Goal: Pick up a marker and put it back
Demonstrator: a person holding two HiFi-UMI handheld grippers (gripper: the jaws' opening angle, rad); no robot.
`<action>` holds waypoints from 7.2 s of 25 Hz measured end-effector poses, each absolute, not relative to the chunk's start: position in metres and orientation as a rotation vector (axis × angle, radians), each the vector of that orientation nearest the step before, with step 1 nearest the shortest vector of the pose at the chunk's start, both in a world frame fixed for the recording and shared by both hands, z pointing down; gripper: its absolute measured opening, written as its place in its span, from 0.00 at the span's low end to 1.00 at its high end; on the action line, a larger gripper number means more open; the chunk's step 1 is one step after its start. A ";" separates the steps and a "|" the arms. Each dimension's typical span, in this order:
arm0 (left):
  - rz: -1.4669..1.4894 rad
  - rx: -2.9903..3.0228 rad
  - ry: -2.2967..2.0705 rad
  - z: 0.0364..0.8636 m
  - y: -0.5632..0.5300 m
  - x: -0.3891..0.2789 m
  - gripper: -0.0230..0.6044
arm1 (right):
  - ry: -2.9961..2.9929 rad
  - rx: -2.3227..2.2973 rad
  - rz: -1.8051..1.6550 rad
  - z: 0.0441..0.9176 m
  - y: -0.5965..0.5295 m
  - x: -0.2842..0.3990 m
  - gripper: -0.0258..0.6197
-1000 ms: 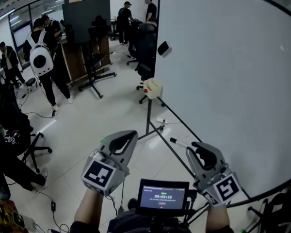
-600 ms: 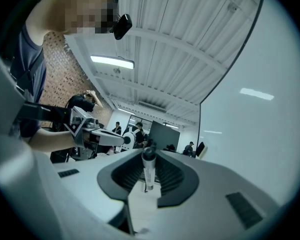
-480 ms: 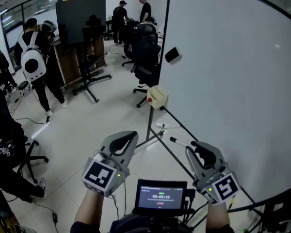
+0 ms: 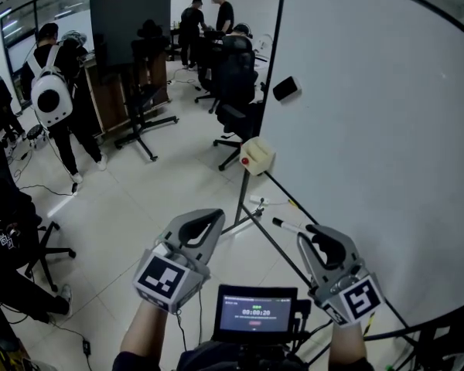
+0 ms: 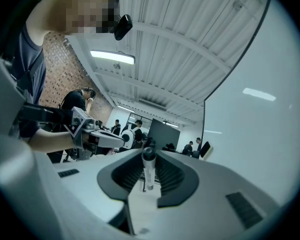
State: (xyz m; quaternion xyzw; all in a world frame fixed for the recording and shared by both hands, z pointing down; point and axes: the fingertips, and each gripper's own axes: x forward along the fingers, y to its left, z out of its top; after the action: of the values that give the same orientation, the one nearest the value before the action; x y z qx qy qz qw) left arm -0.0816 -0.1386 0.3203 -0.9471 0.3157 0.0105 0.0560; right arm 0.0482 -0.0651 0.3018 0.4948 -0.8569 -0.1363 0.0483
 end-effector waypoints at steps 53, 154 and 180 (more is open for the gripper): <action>-0.105 -2.945 0.964 0.375 -0.554 -0.012 0.03 | -2.342 1.681 -0.030 0.409 -0.493 0.137 0.18; -0.151 -2.713 1.260 0.289 -0.358 0.015 0.03 | -2.926 1.217 -0.126 0.309 -0.347 0.135 0.05; -0.103 -2.704 1.331 0.297 -0.128 -0.107 0.03 | -2.956 1.144 -0.140 0.303 -0.131 0.014 0.05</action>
State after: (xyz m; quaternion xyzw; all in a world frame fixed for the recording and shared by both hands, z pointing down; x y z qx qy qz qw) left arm -0.1071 -0.1280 0.2974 -0.8949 0.4406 -0.0341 0.0628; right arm 0.0140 -0.1309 0.3033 0.3606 -0.9316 -0.0440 -0.0159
